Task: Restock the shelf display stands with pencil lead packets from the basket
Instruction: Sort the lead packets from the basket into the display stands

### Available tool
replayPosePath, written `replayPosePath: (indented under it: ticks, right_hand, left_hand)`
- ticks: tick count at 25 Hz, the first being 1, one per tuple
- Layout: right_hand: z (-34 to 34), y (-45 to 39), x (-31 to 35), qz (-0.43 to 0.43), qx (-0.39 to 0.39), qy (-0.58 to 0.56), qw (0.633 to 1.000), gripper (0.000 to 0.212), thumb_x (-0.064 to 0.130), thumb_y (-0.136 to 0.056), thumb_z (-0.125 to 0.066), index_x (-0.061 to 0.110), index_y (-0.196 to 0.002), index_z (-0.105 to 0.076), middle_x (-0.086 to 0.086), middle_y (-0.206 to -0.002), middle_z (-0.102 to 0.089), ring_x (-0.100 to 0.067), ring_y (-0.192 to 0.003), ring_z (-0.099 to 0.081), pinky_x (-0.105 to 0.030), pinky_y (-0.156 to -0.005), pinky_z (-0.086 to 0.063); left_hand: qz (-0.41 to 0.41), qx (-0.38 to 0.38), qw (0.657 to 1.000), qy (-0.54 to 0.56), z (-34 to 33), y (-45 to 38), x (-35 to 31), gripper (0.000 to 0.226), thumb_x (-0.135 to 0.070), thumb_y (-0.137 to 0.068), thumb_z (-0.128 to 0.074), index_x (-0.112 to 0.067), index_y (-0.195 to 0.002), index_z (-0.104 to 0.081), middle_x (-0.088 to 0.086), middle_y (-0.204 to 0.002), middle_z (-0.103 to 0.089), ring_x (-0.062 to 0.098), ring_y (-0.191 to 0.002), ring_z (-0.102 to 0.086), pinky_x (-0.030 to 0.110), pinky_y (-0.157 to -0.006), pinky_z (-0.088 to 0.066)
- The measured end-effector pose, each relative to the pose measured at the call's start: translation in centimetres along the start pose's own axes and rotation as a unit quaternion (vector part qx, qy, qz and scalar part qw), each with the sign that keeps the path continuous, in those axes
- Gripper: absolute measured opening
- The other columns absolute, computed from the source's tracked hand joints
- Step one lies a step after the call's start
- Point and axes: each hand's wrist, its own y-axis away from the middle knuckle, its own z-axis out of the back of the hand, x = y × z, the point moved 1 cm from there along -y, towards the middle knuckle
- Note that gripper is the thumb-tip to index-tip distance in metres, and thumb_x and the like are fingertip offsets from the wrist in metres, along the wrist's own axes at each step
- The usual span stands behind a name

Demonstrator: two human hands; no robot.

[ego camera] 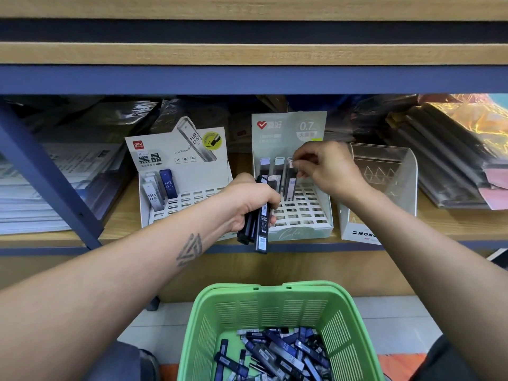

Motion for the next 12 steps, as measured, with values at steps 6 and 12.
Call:
replayPosePath:
  ticks: [6, 12]
  right_hand:
    - [0.1, 0.6, 0.1, 0.045, -0.027, 0.123, 0.991, 0.014, 0.024, -0.092, -0.068, 0.023, -0.103, -0.077, 0.004, -0.1, -0.072, -0.019, -0.088, -0.066, -0.041, -0.08, -0.055]
    - [-0.2, 1.6, 2.7, -0.097, 0.044, -0.096, 0.99, 0.008, 0.023, -0.092, -0.071, 0.016, -0.094, -0.068, -0.008, -0.066, -0.073, -0.021, -0.053, -0.068, -0.029, -0.052, -0.052]
  left_hand:
    - [-0.001, 0.017, 1.0, 0.007, 0.1, 0.5, -0.1, 0.022, 0.01, -0.08, -0.062, -0.001, -0.094, -0.049, 0.02, -0.065, -0.057, 0.032, -0.06, -0.065, 0.038, -0.056, -0.054]
    - [-0.033, 0.033, 0.999, 0.02, -0.2, 0.8, -0.1, 0.034, 0.012, -0.079, -0.063, 0.007, -0.11, -0.051, 0.028, -0.077, -0.059, 0.035, -0.062, -0.067, 0.049, -0.067, -0.055]
